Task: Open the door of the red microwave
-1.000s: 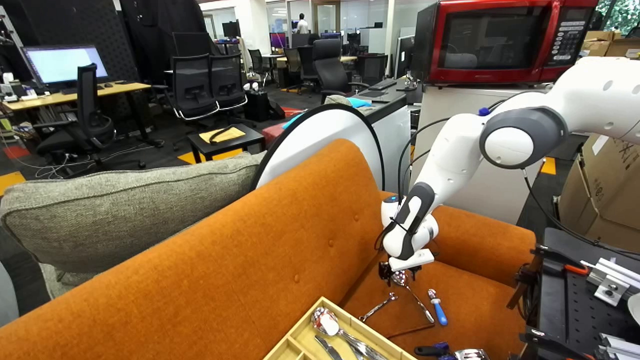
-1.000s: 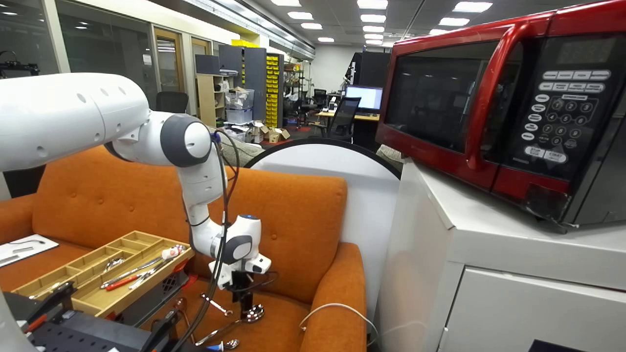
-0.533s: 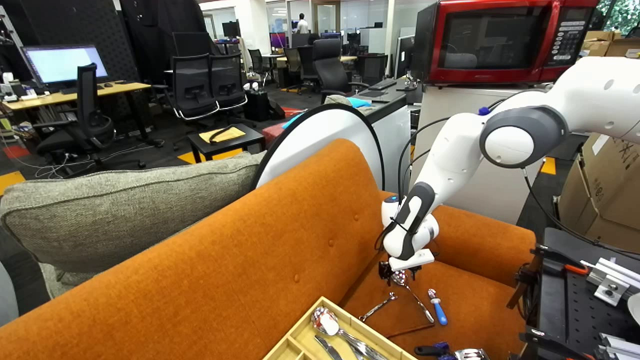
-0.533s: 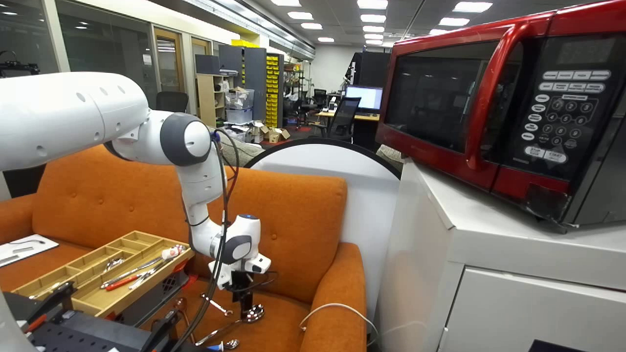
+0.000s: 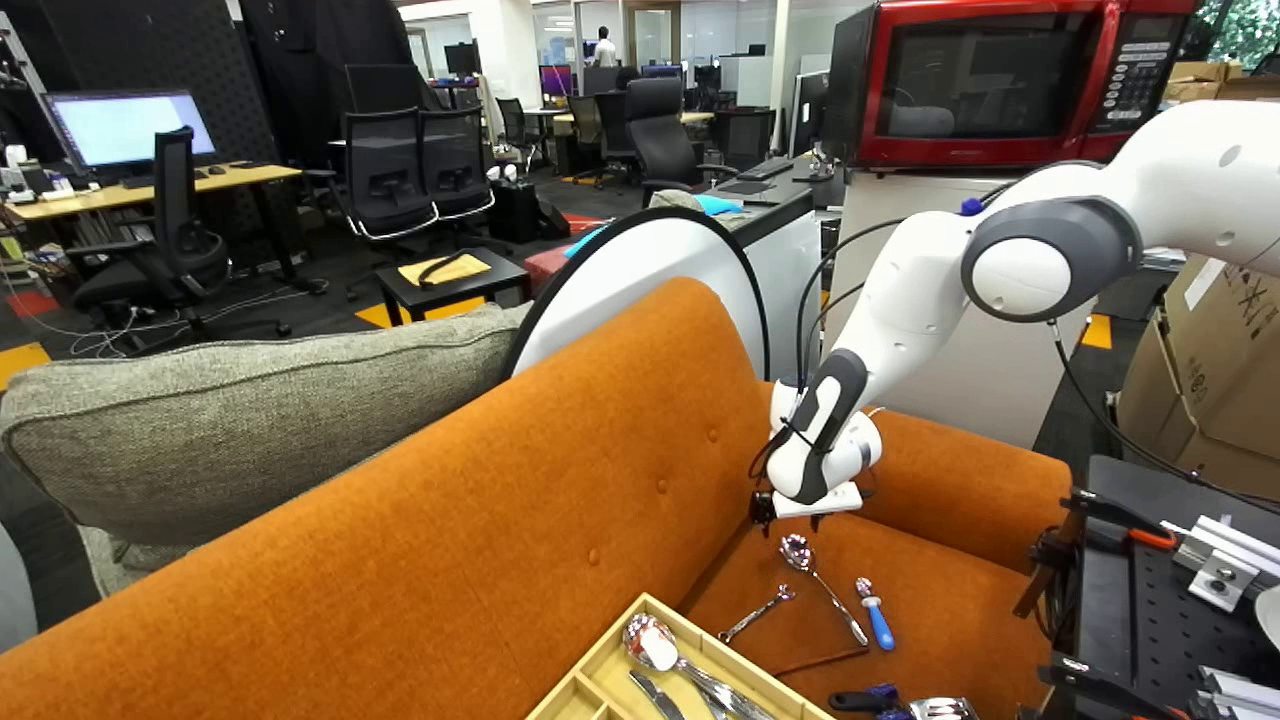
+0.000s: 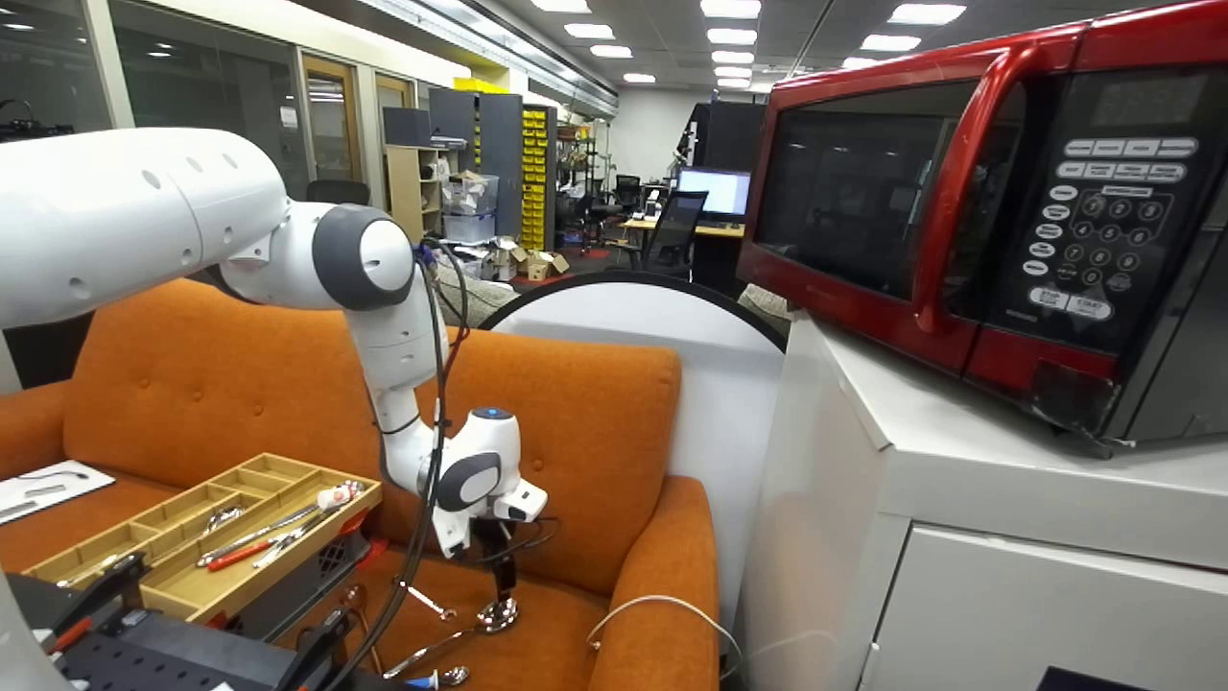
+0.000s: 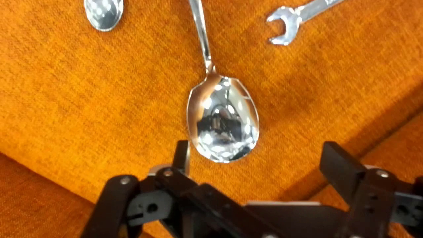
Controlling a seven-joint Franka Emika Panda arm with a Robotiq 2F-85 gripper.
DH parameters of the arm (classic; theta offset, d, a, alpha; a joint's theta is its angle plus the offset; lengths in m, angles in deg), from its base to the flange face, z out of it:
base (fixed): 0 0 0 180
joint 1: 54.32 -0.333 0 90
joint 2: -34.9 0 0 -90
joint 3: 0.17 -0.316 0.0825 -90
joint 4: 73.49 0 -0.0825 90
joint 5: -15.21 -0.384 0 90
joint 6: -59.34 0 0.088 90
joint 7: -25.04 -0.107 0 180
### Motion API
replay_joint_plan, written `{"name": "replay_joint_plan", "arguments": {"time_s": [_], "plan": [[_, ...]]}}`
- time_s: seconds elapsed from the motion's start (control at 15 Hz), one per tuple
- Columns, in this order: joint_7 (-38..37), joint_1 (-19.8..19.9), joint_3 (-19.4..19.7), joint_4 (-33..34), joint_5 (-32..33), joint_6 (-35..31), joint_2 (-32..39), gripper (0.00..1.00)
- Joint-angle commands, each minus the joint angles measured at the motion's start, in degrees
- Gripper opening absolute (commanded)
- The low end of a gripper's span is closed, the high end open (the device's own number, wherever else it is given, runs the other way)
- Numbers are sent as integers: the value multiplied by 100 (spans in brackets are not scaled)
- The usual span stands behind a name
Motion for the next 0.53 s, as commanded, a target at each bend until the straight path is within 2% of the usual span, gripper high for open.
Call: {"name": "replay_joint_plan", "arguments": {"time_s": [0.0, 0.33, 0.47], "plan": [[29, -130, 90, -881, -249, -671, -591, 100], [92, -199, 53, -2226, -605, -2020, -1455, 100], [139, -128, -74, -2802, -745, -2706, -1816, 100]]}}
